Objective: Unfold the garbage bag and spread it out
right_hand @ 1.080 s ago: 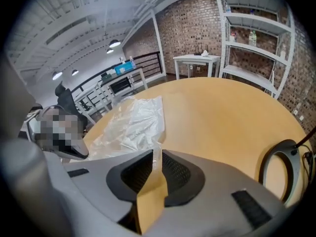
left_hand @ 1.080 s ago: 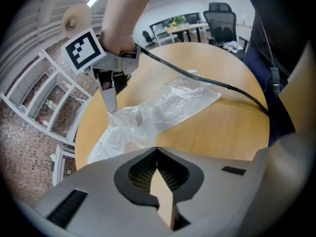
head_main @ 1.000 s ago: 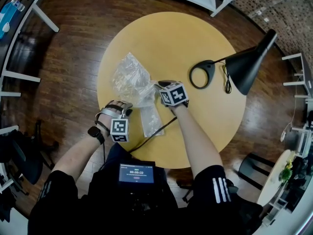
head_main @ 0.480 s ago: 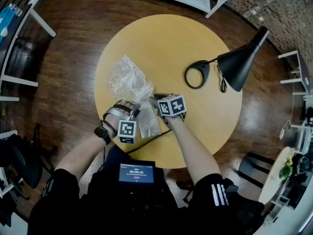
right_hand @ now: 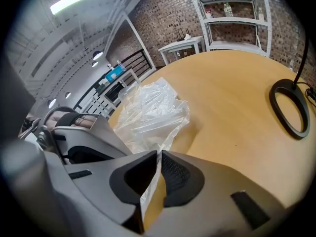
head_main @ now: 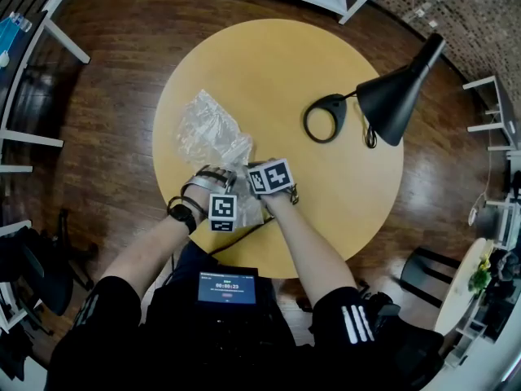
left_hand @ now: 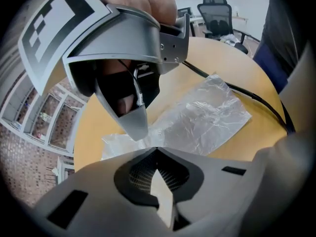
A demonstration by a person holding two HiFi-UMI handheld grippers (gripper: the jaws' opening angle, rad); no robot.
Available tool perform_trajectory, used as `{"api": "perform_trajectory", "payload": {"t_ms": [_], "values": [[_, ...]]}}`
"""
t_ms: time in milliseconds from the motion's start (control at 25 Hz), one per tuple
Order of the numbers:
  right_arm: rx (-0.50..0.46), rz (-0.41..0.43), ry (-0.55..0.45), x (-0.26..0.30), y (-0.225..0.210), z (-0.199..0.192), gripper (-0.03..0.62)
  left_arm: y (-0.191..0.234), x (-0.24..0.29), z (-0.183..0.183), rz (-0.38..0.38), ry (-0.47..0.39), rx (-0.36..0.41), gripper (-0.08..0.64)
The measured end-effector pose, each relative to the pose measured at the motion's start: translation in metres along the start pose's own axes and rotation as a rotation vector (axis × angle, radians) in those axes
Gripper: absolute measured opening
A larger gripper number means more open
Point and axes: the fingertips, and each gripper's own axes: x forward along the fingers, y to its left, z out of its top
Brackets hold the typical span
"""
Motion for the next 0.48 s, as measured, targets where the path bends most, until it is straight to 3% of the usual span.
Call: {"api": "perform_trajectory", "payload": {"t_ms": [200, 480], "values": [[-0.03, -0.009, 0.013, -0.006, -0.006, 0.0, 0.006, -0.008, -0.004, -0.003, -0.021, -0.008, -0.001, 0.001], [-0.054, -0.058, 0.008, -0.024, -0.031, -0.002, 0.006, -0.016, -0.023, -0.007, 0.013, -0.052, -0.002, 0.001]]}}
